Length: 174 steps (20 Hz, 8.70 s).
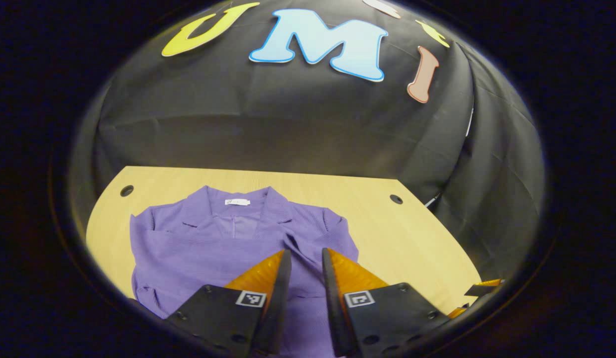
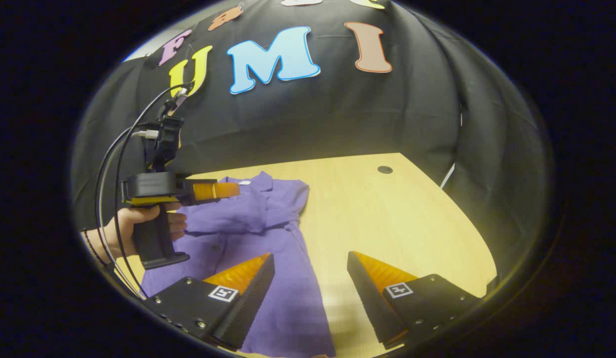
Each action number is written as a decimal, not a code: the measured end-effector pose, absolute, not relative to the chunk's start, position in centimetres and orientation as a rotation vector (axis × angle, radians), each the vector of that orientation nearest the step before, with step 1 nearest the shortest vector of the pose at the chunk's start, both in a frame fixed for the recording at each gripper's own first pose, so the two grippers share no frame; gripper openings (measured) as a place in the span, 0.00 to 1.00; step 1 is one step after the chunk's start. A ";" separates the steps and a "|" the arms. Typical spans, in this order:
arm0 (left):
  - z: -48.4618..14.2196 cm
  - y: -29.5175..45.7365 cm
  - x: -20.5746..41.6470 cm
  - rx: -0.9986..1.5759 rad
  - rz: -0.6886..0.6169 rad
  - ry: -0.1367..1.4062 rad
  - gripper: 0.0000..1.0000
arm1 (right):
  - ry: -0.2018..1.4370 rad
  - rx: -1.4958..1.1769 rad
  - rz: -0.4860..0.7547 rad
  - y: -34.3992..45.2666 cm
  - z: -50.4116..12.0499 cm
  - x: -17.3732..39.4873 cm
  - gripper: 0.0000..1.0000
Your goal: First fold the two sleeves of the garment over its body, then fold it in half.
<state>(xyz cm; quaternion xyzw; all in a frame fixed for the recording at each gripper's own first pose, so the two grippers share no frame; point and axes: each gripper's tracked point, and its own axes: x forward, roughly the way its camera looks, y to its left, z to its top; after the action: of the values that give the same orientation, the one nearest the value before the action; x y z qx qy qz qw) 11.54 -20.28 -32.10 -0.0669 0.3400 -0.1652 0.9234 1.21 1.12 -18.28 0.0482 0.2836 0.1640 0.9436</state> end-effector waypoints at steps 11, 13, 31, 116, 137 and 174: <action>-29.8 -13.4 5.5 -0.117 -0.324 0.674 0.93 | 0.614 0.039 0.296 1.2 -20.8 -2.4 0.93; -30.0 -11.3 3.4 -0.108 -0.313 0.685 0.98 | 0.650 0.019 0.289 1.0 -22.2 -3.7 0.93; -33.2 5.0 -17.2 -0.105 -0.199 0.827 0.95 | 0.775 -0.025 0.227 0.7 -26.9 -10.6 0.93; -24.4 4.8 24.1 -0.173 -0.035 0.522 0.07 | 0.589 0.599 0.525 16.7 -11.1 27.2 0.06; -26.3 5.4 27.7 -0.023 0.084 0.505 0.42 | 0.522 0.180 0.426 16.7 -16.0 30.6 0.17; -8.6 0.2 -0.7 0.070 -0.125 0.199 0.94 | 0.122 -0.015 0.184 8.6 -0.4 -1.8 0.95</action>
<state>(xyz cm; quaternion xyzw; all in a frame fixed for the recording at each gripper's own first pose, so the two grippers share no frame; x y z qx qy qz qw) -0.69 0.18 -8.64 0.0349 0.0991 -0.0622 0.9925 -1.75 8.61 -0.36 -0.0075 0.0609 0.0919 0.9939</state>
